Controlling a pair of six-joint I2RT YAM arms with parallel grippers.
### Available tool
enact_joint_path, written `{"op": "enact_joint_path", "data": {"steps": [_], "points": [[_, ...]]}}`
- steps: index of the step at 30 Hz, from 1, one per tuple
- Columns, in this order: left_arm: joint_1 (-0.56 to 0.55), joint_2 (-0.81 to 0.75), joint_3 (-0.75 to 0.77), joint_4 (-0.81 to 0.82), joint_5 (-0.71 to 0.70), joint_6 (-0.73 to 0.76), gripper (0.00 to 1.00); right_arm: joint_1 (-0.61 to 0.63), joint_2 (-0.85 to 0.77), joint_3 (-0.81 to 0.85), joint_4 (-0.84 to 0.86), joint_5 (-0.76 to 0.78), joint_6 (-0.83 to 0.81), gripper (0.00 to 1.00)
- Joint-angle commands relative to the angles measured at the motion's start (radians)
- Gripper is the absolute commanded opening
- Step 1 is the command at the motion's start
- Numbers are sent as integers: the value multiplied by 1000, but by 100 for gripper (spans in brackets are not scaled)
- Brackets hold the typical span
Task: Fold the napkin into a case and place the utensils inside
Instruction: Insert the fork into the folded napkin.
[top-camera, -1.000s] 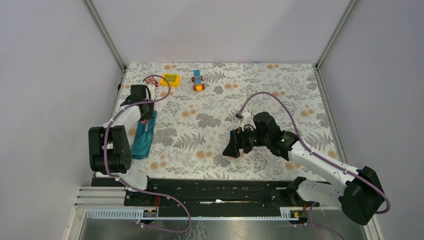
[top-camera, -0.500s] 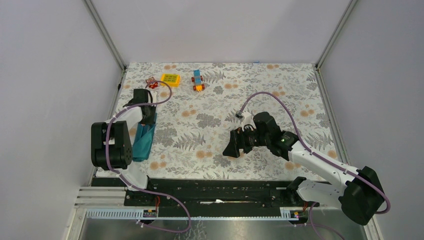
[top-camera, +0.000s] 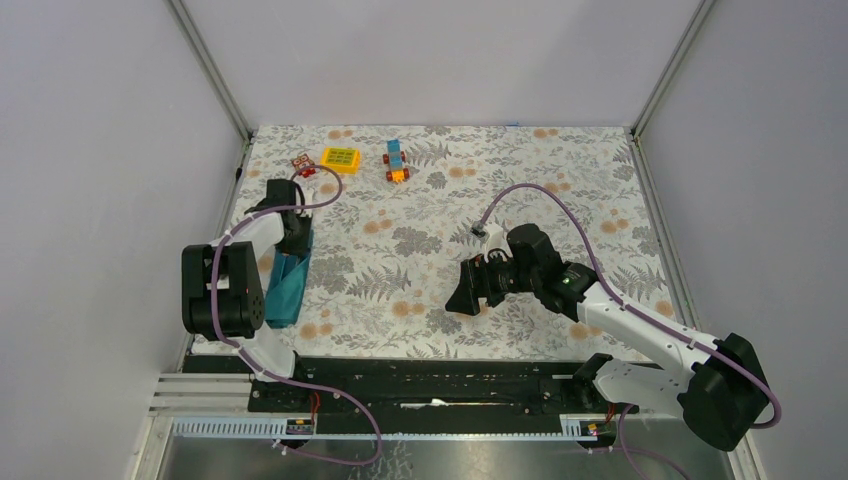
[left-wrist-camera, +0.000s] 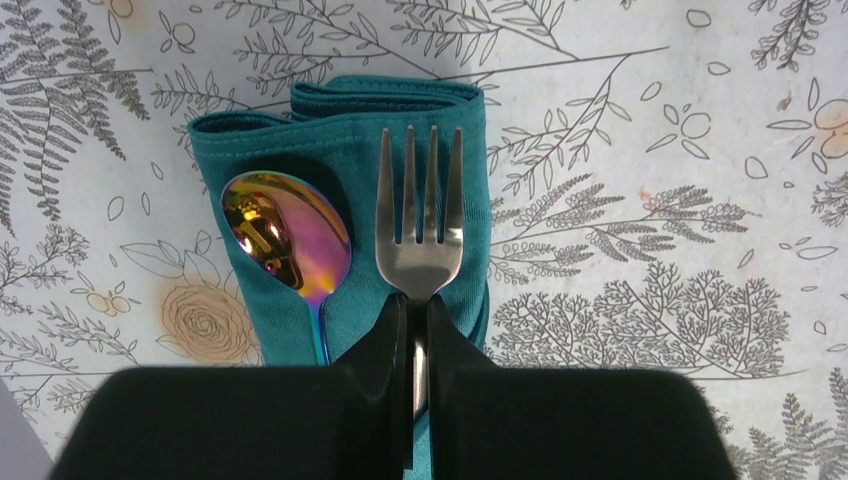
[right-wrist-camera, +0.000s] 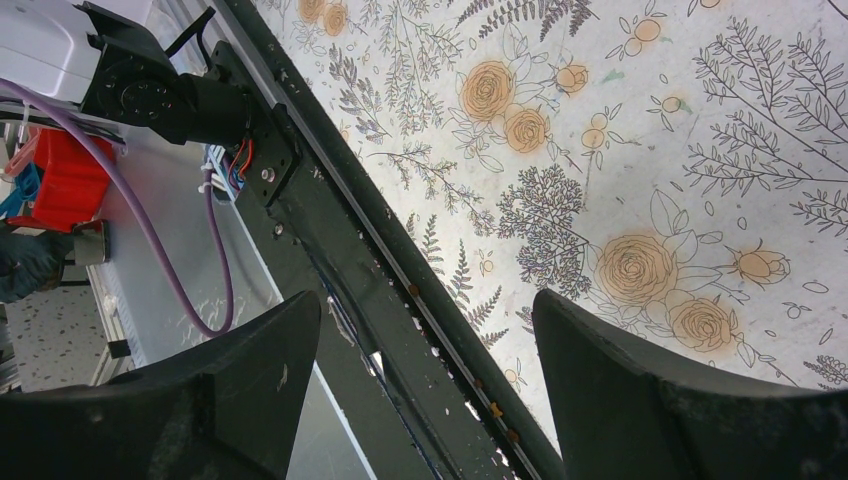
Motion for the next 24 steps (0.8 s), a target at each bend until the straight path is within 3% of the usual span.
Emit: {"op": "enact_joint_path", "data": {"steps": [1,10,14,17,24], "points": [[15,-15,59,-69,19,-11,0,-6,-24,17,34,-26,-13,85],[34,-10,20,-71,22,-28,0,-6,-23,13,35,-28,-11,85],[35,-8,20,-74,21,-34,9,-5,-23,12,36,-30,-11,85],[35,-15,18,-74,22,-40,26,-6,-24,9,37,-29,-11,85],[35,-86,42,-86,5,-86,40,-7,-26,24,16,6,-6,85]]}}
